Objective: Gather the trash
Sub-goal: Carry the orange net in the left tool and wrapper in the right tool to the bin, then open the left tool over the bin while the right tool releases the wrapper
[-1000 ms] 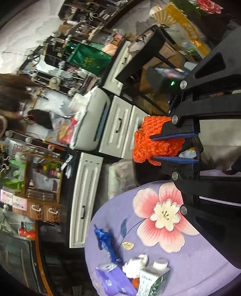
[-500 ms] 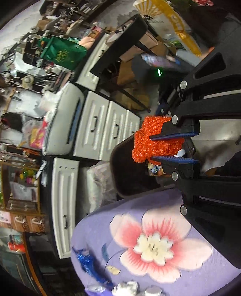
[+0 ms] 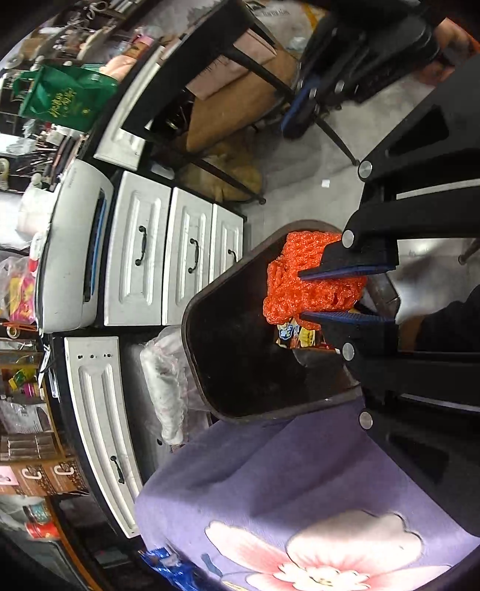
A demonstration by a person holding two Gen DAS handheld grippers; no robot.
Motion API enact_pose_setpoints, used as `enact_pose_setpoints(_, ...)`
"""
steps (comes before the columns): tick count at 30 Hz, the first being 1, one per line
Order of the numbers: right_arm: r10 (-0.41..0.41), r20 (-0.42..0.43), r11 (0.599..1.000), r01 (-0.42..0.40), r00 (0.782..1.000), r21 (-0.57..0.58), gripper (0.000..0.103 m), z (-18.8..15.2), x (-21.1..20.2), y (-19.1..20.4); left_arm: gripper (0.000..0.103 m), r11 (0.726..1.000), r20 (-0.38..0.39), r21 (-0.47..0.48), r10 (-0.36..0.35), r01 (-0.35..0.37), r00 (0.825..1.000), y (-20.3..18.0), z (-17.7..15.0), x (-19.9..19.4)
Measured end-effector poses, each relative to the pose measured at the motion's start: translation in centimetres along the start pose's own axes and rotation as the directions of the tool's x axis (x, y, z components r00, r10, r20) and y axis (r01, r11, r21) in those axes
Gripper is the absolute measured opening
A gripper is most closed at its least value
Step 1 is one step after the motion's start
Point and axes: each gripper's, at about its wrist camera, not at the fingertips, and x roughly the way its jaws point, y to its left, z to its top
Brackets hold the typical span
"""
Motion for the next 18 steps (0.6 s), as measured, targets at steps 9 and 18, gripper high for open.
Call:
enact_pose_setpoints(9, 0.013, 0.008, 1.000, -0.014, 1.000, 0.028, 0.002, -0.5, -0.8, -0.7, 0.018, 0.999, -0.060, -0.029, 0.034, -0.035, 0.998, 0.5, 0.6, 3.4)
enact_pose_setpoints(18, 0.019, 0.025, 0.999, -0.020, 1.000, 0.041, 0.002, -0.1, -1.3, -0.6, 0.058, 0.999, -0.050, -0.011, 0.034, -0.035, 0.998, -0.3, 0.3, 3.7)
